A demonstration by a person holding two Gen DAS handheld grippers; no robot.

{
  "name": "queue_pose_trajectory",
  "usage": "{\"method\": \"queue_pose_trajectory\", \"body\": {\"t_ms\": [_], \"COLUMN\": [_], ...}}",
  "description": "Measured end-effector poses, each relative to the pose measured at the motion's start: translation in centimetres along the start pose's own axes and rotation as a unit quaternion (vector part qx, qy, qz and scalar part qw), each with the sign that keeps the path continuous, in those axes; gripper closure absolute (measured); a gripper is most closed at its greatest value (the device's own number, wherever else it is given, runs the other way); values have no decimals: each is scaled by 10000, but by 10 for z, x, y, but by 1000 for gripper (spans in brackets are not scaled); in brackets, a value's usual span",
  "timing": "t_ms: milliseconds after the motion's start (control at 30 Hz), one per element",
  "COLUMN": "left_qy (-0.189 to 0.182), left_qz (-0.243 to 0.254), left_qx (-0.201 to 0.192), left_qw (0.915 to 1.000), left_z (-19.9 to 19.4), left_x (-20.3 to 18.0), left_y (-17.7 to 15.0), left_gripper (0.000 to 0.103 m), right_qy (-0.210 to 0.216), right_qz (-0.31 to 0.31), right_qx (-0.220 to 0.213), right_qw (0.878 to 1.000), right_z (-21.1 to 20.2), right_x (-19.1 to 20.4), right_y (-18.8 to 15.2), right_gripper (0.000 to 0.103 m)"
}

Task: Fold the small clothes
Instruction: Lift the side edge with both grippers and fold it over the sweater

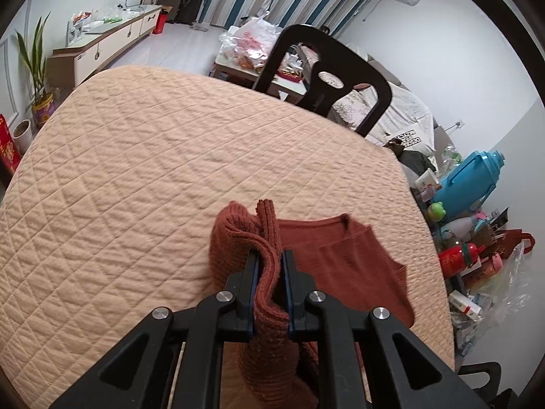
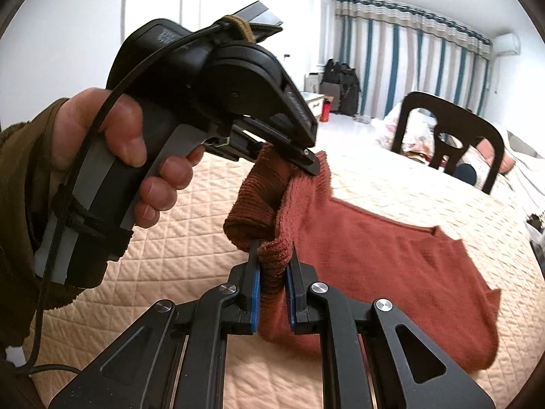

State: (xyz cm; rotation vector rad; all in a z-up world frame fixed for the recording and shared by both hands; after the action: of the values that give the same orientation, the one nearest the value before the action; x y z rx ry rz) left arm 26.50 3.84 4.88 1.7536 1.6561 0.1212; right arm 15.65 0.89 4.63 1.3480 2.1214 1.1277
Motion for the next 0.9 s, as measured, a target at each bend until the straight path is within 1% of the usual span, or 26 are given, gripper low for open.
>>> {"method": "queue_pose_trajectory", "body": {"t_ms": [200,400,467,633,767,900], "left_qy": [-107,-277,-296,-327,-338,-434], "left_qz": [192,339,394,519,640,703], "left_qx": [-5,37,77,171,192,260], "left_qw": [9998,9990,9988,9980,9972,9962], "left_z": [12,28,35,52,63,74], "left_x": [-38,-73,-85,-109,-128,-144], "left_y": [9,13,13,13,14,15], "left_gripper": [89,89,89,89,91,91], "right_qy": [-86,-248,-285,-322,-349,-444], "right_qz": [354,559,652,912,1032,1119], "right_qx": [-123,-202,-207,-179,-161,-123], "right_qw": [9993,9979,9973,9952,9939,9927], "right_z": [-17,-31,-40,-47,-52,-60], "right_x": [-31,-61,-69,-94,-105,-118], "right_y": [5,4,0,-6,-12,-18], "right_gripper": [91,91,91,91,91,91]}}
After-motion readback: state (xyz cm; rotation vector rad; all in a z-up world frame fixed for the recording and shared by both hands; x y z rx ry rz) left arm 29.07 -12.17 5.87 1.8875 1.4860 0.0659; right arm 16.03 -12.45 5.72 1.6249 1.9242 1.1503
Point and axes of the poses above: each gripper's, at about its wrist camera, not at the fingertips, and z roughly the way its jaws point, x to its left, y to its top, the point moved 5 cm from there along z, roughly the way its jaws point, and after that the axes turned 7 degrees about z, right-handed, at the moved point
